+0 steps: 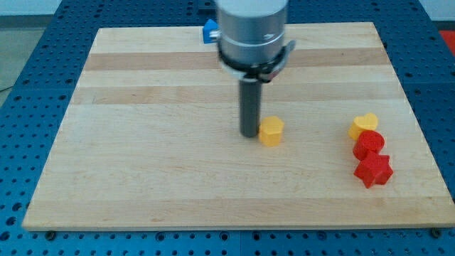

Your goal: Move the yellow hexagon above to the yellow heart

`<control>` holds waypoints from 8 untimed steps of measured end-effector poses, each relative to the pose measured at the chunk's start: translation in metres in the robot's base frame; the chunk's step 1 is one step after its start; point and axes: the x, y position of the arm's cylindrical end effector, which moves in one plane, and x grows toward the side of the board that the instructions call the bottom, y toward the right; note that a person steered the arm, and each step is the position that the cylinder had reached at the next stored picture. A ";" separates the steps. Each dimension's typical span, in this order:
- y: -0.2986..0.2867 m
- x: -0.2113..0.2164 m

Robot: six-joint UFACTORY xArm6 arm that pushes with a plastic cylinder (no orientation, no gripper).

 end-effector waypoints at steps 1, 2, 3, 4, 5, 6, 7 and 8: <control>-0.021 0.011; -0.018 0.020; 0.022 0.018; 0.035 0.024; 0.037 0.036; 0.049 0.010; 0.065 -0.016; 0.064 -0.016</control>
